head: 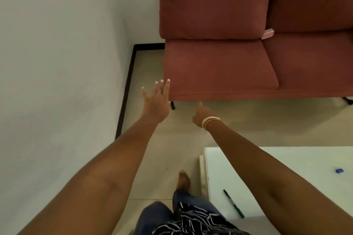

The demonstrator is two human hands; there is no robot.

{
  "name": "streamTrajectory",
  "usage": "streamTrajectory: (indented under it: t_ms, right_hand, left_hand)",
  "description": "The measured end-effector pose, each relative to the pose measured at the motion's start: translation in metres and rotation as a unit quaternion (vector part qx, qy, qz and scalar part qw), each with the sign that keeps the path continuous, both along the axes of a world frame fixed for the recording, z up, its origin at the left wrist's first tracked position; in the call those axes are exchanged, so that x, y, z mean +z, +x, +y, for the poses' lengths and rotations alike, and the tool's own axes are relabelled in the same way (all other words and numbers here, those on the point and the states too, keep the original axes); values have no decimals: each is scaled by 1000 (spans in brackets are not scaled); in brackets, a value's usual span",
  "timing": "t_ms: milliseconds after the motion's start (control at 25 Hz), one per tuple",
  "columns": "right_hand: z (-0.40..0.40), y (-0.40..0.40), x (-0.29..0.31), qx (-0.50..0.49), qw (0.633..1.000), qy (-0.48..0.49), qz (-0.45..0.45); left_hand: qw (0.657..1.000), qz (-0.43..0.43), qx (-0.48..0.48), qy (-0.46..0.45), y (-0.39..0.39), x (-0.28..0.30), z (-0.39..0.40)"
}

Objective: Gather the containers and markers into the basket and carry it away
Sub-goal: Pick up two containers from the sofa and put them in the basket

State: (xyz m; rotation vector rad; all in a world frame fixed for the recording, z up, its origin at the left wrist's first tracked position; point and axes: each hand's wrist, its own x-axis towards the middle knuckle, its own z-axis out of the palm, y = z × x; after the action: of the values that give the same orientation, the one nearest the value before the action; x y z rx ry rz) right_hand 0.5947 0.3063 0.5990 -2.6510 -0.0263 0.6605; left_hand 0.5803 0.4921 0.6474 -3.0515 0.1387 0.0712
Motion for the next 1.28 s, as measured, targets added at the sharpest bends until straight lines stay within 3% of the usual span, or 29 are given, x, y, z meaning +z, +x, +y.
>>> streamTrajectory:
  t_ms: [240,640,880,1280]
  right_hand:
    - [-29,148,14,-97,993,58,-25]
    - [-97,366,4,-341,929,145,1]
    - [-138,451,-1,-373,918,133,8]
    - [-262,580,-62,-305,945,113,31]
  left_hand:
    - [999,32,-17,-18,149,-5,-14]
    - [982,91,-155,-65,419,-22,-106]
    - [973,145,-150,-100,517,-20,-162]
    - [954,221,23,-200,615,-75,-301]
